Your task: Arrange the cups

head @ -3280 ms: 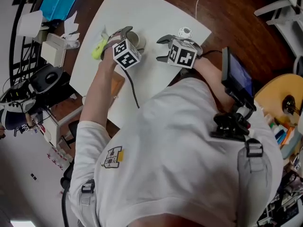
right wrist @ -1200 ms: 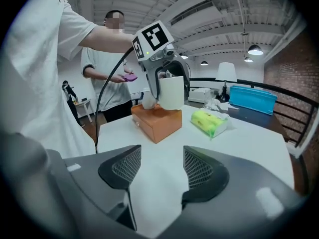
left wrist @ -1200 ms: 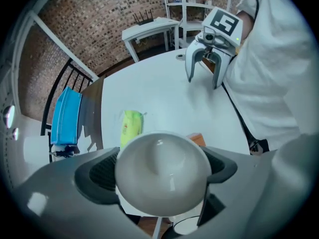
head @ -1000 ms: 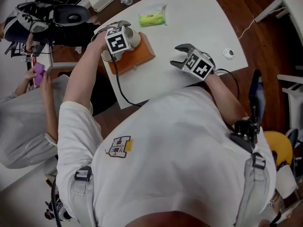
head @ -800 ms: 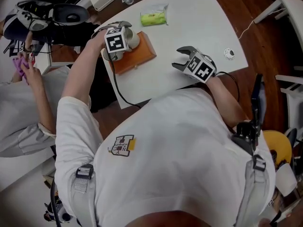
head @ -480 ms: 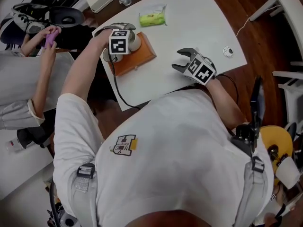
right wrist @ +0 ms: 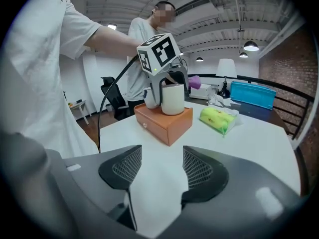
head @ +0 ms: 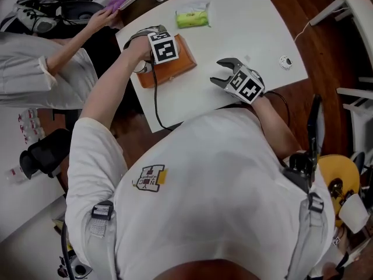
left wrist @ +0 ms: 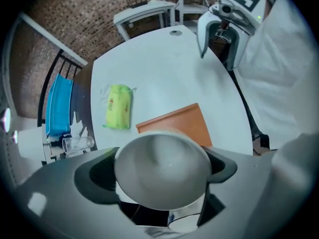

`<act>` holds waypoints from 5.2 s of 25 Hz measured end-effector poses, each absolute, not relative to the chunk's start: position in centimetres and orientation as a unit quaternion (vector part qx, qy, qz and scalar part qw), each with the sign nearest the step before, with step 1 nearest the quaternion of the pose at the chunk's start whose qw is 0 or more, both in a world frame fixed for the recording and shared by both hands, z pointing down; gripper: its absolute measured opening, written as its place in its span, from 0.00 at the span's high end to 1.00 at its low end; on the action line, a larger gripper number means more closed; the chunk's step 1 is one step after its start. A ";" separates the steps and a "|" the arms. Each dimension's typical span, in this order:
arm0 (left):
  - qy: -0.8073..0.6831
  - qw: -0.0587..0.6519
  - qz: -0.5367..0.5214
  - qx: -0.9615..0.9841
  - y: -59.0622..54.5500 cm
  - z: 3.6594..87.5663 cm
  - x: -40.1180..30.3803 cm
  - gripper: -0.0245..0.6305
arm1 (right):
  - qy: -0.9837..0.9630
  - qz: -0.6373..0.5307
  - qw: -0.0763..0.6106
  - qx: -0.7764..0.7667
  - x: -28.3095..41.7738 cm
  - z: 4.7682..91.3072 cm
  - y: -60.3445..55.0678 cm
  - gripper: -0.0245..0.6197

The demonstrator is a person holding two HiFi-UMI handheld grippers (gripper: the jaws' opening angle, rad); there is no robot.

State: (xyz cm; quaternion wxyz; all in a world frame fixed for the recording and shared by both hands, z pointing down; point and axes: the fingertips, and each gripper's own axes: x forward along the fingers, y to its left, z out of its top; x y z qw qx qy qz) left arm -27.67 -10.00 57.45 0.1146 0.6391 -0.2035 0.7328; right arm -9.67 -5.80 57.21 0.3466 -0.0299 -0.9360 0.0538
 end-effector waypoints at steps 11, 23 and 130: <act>-0.328 0.289 0.697 0.568 -9.0 57.7 -28.7 0.20 | -0.940 0.028 0.332 -0.074 -12.4 56.2 -6.7 0.58; -0.415 0.405 0.653 0.487 -8.9 57.5 -29.1 0.20 | -0.940 -0.003 0.312 -0.140 -17.1 54.9 -7.4 0.59; -0.551 0.383 0.228 0.706 11.9 63.4 -15.0 0.96 | -0.909 0.159 0.381 -0.063 -12.1 62.6 1.4 0.96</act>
